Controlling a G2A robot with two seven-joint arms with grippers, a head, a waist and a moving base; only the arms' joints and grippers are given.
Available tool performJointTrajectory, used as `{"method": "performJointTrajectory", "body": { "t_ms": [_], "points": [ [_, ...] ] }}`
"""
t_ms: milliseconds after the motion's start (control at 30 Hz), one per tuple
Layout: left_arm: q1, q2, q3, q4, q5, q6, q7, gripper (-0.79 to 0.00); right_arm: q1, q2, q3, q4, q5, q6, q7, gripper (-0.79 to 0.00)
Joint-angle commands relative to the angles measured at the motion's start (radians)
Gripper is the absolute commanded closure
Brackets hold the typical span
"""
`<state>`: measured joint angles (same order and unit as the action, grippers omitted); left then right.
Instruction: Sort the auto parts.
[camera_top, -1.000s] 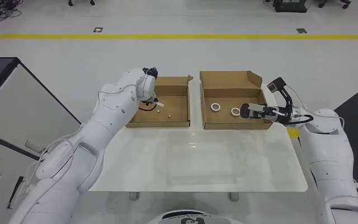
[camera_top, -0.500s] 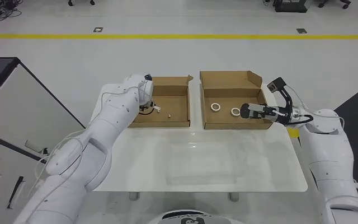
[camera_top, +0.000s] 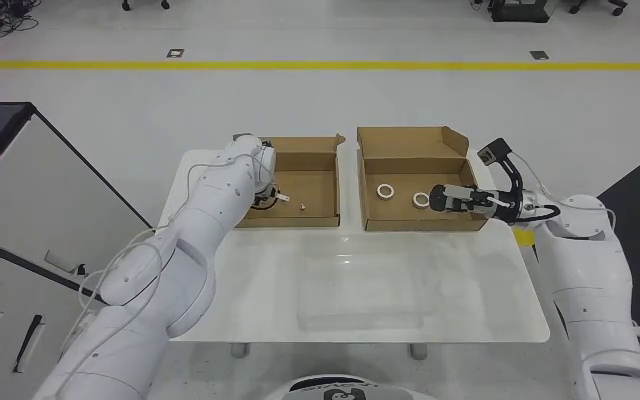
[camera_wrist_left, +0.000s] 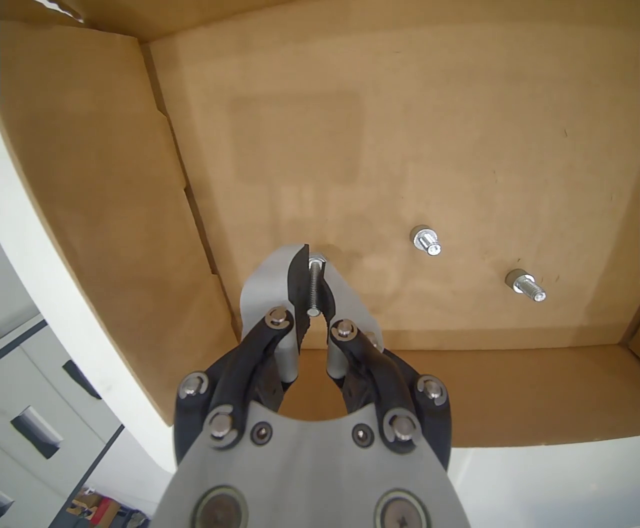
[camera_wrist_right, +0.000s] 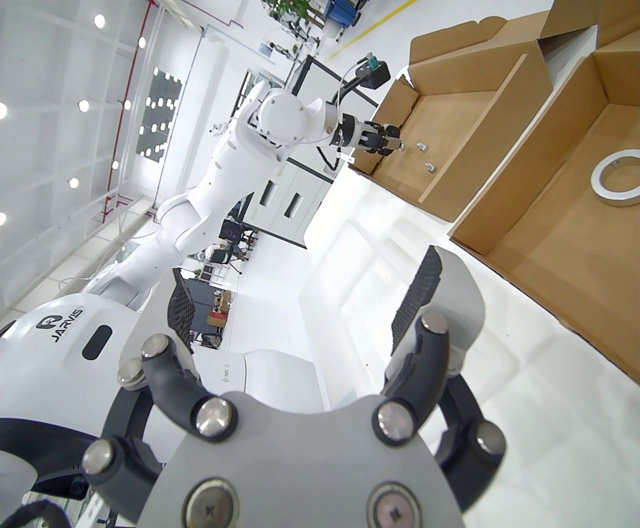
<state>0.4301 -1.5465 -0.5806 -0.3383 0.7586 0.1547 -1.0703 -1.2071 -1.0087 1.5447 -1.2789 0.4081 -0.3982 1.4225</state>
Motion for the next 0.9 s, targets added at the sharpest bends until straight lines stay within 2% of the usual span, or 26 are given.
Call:
{"method": "performJointTrajectory", "body": {
  "t_ms": [0, 33, 67, 100, 133, 400, 633, 733, 867],
  "points": [
    [-0.006, -0.008, 0.0, 0.02, -0.003, -0.009, 0.003, -0.296, 0.0, 0.0, 0.0, 0.0, 0.0, 0.0, 0.0, -0.785],
    [-0.008, -0.012, 0.0, 0.028, -0.003, -0.012, 0.005, -0.391, 0.0, 0.0, 0.0, 0.0, 0.0, 0.0, 0.0, -0.785],
    [-0.011, -0.015, -0.001, 0.037, -0.007, -0.017, 0.006, -0.662, 0.0, 0.0, 0.0, 0.0, 0.0, 0.0, 0.0, -0.785],
    [-0.013, -0.018, -0.002, 0.045, -0.008, -0.02, 0.008, -0.748, 0.0, 0.0, 0.0, 0.0, 0.0, 0.0, 0.0, -0.785],
    [-0.016, -0.021, -0.002, 0.052, -0.008, -0.023, 0.01, -0.785, 0.0, 0.0, 0.0, 0.0, 0.0, 0.0, 0.0, -0.785],
    [-0.04, -0.033, -0.019, 0.094, -0.028, -0.053, 0.03, -0.785, 0.0, 0.0, 0.0, 0.0, 0.0, 0.0, 0.0, -0.785],
    [-0.07, -0.022, -0.051, 0.107, -0.063, -0.131, 0.055, -0.785, 0.0, 0.0, 0.0, 0.0, 0.0, 0.0, 0.0, -0.785],
    [-0.084, -0.009, -0.074, 0.104, -0.094, -0.2, 0.066, -0.785, 0.0, 0.0, 0.0, 0.0, 0.0, 0.0, 0.0, -0.785],
    [-0.096, 0.017, -0.117, 0.098, -0.159, -0.362, 0.06, -0.785, 0.0, 0.0, 0.0, 0.0, 0.0, 0.0, 0.0, -0.785]
  ]
}}
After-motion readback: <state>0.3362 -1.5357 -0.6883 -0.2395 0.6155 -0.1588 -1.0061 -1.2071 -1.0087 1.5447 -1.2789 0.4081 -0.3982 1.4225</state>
